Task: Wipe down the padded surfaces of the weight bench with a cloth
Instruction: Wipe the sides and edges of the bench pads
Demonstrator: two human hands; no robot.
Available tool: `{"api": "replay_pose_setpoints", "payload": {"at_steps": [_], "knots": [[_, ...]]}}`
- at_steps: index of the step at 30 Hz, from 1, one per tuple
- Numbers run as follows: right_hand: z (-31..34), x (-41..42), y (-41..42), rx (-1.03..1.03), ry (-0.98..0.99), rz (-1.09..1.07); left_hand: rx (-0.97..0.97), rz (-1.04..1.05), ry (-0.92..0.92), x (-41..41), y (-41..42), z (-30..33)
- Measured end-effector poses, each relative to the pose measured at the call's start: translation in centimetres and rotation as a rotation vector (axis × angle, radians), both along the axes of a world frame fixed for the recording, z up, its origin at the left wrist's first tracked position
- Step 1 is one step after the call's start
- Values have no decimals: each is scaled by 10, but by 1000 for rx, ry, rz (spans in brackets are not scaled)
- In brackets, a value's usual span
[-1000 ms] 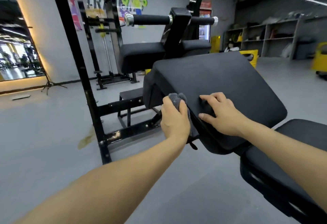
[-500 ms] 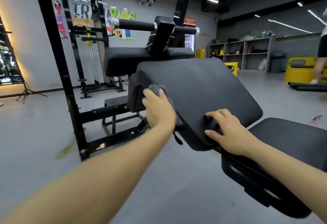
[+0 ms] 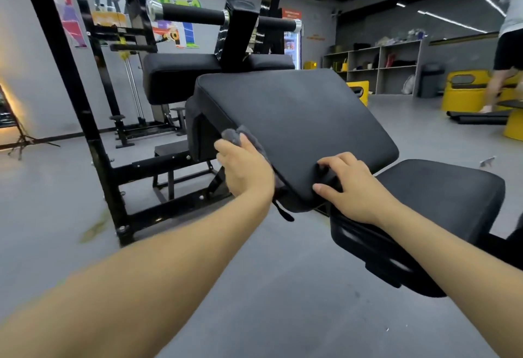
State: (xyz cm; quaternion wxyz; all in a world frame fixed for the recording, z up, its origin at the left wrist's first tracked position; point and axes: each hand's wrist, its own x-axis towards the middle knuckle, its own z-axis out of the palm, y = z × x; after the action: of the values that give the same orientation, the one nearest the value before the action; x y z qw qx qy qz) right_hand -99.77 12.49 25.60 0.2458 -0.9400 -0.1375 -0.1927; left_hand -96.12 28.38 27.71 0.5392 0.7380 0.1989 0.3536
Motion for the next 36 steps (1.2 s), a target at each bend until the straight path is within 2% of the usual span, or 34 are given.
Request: {"api": "replay_pose_setpoints", "payload": {"at_steps": [3,5,9,11,16,19,21,24,25,27,31,34,36], "knots": [[0,-3,2,9,0,-4,67,-63,64,-30,-25,-30],[1,-2,2,12,-3,-4,52,-55,78,-24,-20,-23],[2,-1,2,16,-14,-2,-185,30,2,9,8,11],[1,-1,2,14,-13,-3,-139,69,12,12,10,11],[-1,-1,3,3,-14,-10,17,-57,40,-30,-29,-42],[0,0,2,2,-7,-15,51,-32,49,-31,-29,-38],[1,-1,2,3,-2,-15,-13,18,1,-8,-9,-14],[1,-1,2,-6,-8,-13,-241,54,-55,27,22,17],[1,-1,3,-9,-7,-15,-256,57,-57,30,26,19],[1,-1,3,-11,-7,-17,-120,64,-31,21,18,9],[0,-2,3,-6,-2,-18,57,-59,-11,-29,-25,-42],[1,-2,2,-4,-1,-16,92,-18,-2,-22,-22,-33],[2,-2,2,3,-5,-14,33,56,-38,-4,-5,-10]]}}
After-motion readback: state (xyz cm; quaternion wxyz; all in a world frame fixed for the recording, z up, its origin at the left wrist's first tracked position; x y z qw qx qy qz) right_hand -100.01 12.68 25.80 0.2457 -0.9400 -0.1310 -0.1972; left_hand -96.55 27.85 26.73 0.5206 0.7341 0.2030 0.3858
